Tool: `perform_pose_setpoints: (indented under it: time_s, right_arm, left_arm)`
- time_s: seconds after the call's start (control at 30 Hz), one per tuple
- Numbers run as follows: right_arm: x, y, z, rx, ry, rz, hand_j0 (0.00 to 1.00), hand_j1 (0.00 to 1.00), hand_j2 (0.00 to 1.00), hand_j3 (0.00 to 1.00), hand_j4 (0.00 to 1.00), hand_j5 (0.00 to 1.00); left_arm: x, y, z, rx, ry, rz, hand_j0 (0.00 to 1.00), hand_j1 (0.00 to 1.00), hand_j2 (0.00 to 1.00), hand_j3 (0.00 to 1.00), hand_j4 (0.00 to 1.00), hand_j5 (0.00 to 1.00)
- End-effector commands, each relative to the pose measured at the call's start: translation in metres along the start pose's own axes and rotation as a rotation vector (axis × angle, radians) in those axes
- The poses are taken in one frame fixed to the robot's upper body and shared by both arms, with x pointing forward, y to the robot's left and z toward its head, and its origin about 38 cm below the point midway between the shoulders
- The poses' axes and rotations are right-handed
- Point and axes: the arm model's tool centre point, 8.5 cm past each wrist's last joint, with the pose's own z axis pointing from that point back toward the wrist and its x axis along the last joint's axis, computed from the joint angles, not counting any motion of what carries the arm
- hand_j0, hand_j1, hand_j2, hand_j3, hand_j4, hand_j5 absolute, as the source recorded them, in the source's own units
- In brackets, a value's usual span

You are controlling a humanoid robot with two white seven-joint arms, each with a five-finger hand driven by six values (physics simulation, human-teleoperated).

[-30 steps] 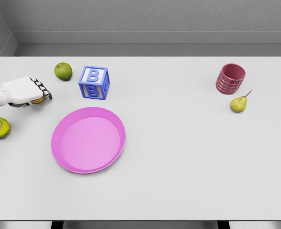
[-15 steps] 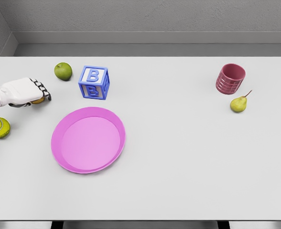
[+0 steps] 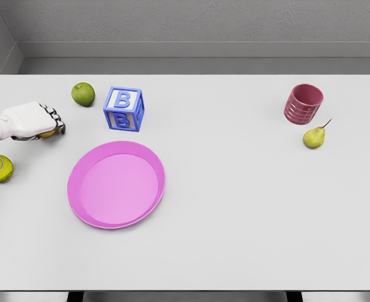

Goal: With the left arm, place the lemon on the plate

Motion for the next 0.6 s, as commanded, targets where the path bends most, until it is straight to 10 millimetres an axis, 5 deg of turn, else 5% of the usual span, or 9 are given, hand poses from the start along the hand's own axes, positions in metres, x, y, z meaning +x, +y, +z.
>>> perform_pose_setpoints:
  time_s: [0.0, 0.57]
  right_arm:
    - [0.0001, 0.0, 0.0, 0.0, 0.0, -0.001, 1.0, 1.0, 1.0, 1.0, 1.0, 1.0]
    - [0.001, -0.0001, -0.0002, 0.0, -0.002, -0.001, 1.0, 1.0, 1.0, 1.0, 1.0, 1.0]
  left_arm:
    - [-0.0008, 0.001, 0.0009, 0.005, 0.002, 0.002, 0.52, 0.52, 0.52, 0.52, 0.52, 0.52]
    - [-0.0013, 0.01, 0.0048, 0.028, 0.001, -0.014, 0.48, 0.48, 0.48, 0.48, 0.48, 0.48]
